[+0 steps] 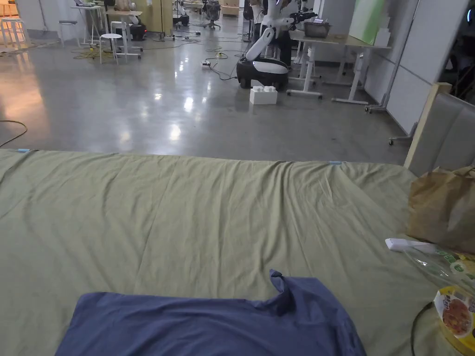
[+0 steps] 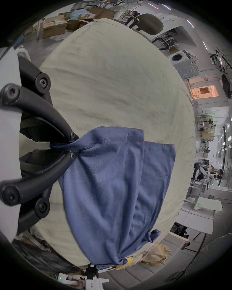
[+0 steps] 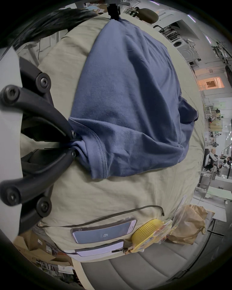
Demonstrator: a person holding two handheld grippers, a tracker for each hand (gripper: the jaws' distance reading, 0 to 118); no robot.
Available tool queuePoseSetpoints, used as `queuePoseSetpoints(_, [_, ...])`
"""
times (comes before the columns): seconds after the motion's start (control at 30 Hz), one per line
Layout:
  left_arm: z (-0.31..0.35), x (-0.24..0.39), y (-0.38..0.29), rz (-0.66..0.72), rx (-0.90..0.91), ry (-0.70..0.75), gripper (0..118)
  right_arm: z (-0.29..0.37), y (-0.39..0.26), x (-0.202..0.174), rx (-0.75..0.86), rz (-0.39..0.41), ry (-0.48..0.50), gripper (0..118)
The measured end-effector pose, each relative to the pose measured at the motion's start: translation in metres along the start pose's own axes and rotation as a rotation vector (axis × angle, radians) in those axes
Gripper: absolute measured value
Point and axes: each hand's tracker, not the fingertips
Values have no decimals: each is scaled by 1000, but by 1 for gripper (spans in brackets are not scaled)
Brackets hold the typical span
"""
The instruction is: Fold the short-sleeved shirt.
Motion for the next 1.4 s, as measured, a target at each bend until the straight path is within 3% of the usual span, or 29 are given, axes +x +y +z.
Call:
queuePoseSetpoints(0.07, [-1, 1, 4, -3, -3, 6, 7, 1, 2, 0, 10, 5, -9, 10])
queuePoseSetpoints(0.13, [-1, 2, 9, -10, 1, 10, 7, 7, 5, -2, 17, 10, -24, 30])
queuePoseSetpoints(0.2, [4, 4, 14, -22, 17, 17, 7, 18, 9, -5, 41, 3, -82, 40])
queuePoseSetpoints(0.27, [11, 10, 20, -59, 76, 29, 10, 35, 14, -7, 115, -28, -119, 65])
queuePoseSetpoints(0.3, [11, 12, 22, -80, 107, 34, 20, 43, 17, -9, 166, -49, -111, 79])
queuePoseSetpoints(0.37, [20, 23, 32, -114, 179, 35, 43, 60, 26, -13, 290, -90, -85, 82])
queuePoseSetpoints(0.4, [24, 29, 37, -118, 215, 28, 48, 67, 32, -18, 347, -108, -89, 82])
queuePoseSetpoints(0.6, [49, 69, 67, -92, 483, -17, 48, 95, 65, -56, 720, -103, -102, 85])
queuePoseSetpoints(0.67, [59, 84, 75, -104, 597, 18, 48, 100, 75, -70, 807, -121, -104, 83])
queuePoseSetpoints(0.7, [58, 86, 74, -108, 647, 34, 48, 103, 79, -75, 846, -134, -102, 76])
queuePoseSetpoints(0.77, [66, 96, 78, -102, 746, 63, 41, 109, 88, -86, 914, -153, -111, 48])
queuePoseSetpoints(0.8, [71, 99, 79, -94, 783, 61, 29, 111, 91, -91, 940, -152, -117, 26])
queuePoseSetpoints(0.83, [72, 101, 78, -88, 814, 56, 19, 114, 93, -95, 969, -147, -121, 15])
queuePoseSetpoints(0.93, [79, 104, 76, -63, 872, 62, 6, 118, 97, -103, 1030, -140, -90, 4])
queuePoseSetpoints(1.13, [95, 101, 66, -11, 928, 60, 1, 126, 98, -114, 1103, -109, -128, 1])
queuePoseSetpoints(1.4, [57, 60, 78, 65, 755, 38, 0, 120, 100, -113, 1084, -88, -119, 1])
